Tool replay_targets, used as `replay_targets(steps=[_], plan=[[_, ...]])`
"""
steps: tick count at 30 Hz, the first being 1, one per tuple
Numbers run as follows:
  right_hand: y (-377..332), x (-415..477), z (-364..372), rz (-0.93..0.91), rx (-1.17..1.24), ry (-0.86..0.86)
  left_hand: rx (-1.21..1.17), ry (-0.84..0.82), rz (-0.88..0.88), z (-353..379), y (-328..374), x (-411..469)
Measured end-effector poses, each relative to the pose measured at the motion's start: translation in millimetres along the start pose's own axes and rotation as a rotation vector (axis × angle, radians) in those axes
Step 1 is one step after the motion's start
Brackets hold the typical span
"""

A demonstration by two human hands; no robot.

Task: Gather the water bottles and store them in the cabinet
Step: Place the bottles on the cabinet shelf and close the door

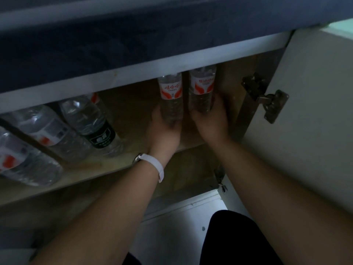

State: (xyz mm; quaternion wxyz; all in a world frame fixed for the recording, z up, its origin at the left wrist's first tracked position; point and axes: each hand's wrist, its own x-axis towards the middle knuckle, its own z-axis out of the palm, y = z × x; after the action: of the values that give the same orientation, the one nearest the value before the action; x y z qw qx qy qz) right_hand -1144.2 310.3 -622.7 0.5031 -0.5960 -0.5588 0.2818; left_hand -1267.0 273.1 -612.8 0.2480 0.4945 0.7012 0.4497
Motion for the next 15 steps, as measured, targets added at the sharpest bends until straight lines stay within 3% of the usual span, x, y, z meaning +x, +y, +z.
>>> replay_targets(steps=[3,8,15], plan=[[-9,-24,0,-0.007,-0.004,0.014,-0.03,-0.008,0.035,-29,-17,-27],[-33,-73,13,0.007,-0.085,-0.135,0.089,0.048,0.064,-79,-54,-54],[-70,-111,60,-0.091,-0.149,-0.42,0.034,0.417,0.044,-166,-104,-79]])
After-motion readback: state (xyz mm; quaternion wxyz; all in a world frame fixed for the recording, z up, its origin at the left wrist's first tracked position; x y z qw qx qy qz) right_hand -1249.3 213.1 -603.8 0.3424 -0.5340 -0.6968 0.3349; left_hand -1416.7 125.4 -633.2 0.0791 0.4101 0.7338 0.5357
